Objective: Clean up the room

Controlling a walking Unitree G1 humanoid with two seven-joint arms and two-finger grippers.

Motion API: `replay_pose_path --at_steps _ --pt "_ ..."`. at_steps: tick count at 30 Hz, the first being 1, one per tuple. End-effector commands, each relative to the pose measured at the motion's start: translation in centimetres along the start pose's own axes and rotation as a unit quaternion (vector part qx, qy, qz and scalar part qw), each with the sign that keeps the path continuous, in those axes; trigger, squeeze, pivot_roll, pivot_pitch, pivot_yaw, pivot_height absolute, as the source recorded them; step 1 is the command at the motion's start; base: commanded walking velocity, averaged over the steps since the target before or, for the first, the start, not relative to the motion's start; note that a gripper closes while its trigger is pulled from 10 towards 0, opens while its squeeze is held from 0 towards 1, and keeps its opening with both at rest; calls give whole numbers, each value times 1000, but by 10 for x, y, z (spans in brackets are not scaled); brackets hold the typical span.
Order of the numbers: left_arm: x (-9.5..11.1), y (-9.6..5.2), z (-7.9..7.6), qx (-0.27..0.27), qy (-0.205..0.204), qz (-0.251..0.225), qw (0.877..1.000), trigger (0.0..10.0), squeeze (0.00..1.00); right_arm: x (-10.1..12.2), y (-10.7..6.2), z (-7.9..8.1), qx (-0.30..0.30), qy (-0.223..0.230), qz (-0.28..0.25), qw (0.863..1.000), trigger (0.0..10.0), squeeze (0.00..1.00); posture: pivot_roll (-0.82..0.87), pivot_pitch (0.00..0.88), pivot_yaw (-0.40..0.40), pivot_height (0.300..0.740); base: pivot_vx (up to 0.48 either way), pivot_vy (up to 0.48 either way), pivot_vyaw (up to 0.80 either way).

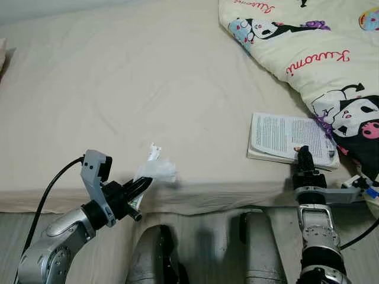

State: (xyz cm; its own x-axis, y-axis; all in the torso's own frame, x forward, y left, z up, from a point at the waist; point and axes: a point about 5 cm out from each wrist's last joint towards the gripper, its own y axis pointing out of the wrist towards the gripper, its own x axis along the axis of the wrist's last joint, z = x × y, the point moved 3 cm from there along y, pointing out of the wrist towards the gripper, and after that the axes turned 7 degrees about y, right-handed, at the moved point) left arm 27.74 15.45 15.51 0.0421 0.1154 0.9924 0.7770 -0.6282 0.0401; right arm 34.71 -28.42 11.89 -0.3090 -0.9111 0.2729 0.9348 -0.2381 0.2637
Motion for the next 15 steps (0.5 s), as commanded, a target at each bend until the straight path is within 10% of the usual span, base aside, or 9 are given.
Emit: replay_pose_path --at_steps 1,14,15 --pt "-10 -6 6 15 -5 19 1000 10000 0 2 -2 -3 0 8 -8 1000 0 0 28 399 176 586 0 0 0" --pt "-9 13 33 87 13 2 996 10000 0 -32 20 36 73 -63 83 992 0 0 -32 274 116 586 0 0 0" --pt "3 20 67 187 31 -13 982 10000 0 -82 20 87 179 -37 167 969 0 0 -57 209 92 591 0 0 0"
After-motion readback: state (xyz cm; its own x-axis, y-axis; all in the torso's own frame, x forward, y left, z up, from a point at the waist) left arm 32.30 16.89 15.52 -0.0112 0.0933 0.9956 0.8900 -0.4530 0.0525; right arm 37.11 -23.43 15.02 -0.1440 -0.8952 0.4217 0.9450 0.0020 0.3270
